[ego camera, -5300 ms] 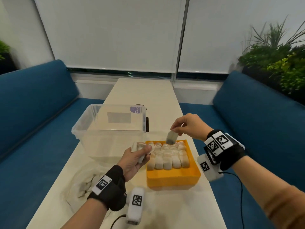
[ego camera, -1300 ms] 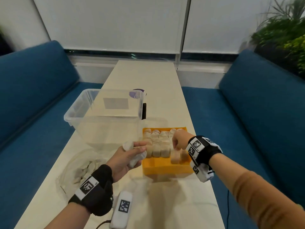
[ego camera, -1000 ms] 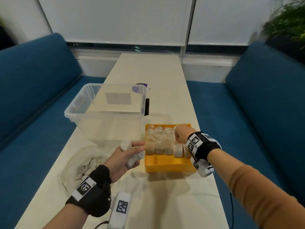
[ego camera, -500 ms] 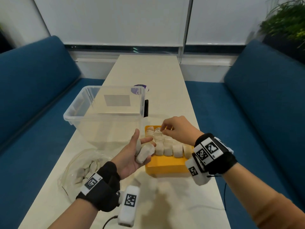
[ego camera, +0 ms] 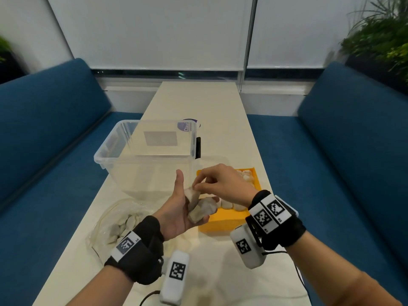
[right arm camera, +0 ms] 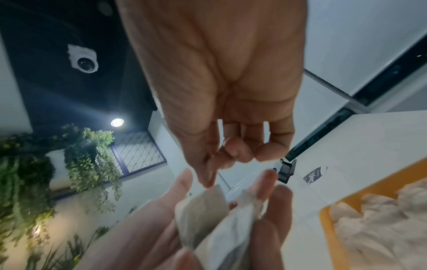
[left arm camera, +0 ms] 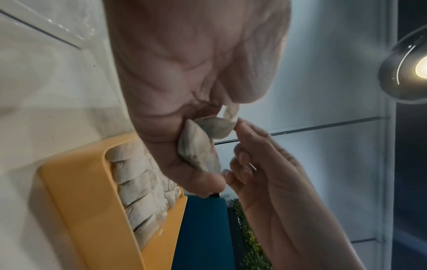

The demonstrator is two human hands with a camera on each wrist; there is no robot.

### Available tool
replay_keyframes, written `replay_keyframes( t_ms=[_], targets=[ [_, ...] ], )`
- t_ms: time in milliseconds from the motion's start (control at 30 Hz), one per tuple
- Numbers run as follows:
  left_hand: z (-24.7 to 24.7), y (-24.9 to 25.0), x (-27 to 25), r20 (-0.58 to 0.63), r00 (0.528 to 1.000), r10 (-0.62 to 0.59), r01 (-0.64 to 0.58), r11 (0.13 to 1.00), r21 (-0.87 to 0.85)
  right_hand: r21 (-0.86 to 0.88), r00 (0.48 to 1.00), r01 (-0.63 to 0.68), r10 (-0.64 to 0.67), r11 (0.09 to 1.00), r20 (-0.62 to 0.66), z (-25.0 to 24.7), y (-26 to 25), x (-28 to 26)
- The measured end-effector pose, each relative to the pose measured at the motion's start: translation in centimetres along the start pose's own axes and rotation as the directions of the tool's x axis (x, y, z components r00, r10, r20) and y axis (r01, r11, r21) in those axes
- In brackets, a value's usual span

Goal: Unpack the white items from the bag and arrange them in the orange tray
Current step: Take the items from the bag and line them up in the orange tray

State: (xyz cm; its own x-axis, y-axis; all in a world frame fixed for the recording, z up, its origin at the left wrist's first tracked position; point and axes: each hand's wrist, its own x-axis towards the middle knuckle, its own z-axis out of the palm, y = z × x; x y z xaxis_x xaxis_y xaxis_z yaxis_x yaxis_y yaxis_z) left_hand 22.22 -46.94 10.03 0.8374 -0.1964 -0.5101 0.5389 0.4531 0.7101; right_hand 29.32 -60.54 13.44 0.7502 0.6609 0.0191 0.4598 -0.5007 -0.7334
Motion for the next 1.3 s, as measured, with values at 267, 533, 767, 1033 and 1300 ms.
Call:
replay_keyframes(
  t_ms=[267,533,767,1033,1300],
  targets=[
    [-0.3,0.2,-1.1,0.044,0.999,0.005,-0.012,0.985,0.170,0.013,0.977,-0.106,0.102,0.994,0.188,-0.1,-0.9,0.1],
    [-1.2,0.5,-1.7,0.054,0.998,0.043,-0.055,0.972,0.230,0.288,0.996,-0.089,0.083,0.954,0.032,-2.0,-1.0,-0.5],
    [-0.7,1.0,-2.0,-0.010,0.950,0.311,-0.275,0.853,0.443,0.342,0.987,-0.097,0.135,0.935,-0.088,-3.3,-0.9,-0.6],
    [-0.3,1.2,-1.1,-0.026,0.870,0.493,-0.380,0.702,0.602,0.106,0.994,-0.021,0.033,0.994,-0.104,-4.7,-1.4,-0.6],
    [-0.3,1.0,-0.2,-0.119,0.912,0.392,-0.291,0.824,0.486,-0.146,0.986,-0.028,0.003,0.989,-0.165,-4.9,0.3,0.0]
  ],
)
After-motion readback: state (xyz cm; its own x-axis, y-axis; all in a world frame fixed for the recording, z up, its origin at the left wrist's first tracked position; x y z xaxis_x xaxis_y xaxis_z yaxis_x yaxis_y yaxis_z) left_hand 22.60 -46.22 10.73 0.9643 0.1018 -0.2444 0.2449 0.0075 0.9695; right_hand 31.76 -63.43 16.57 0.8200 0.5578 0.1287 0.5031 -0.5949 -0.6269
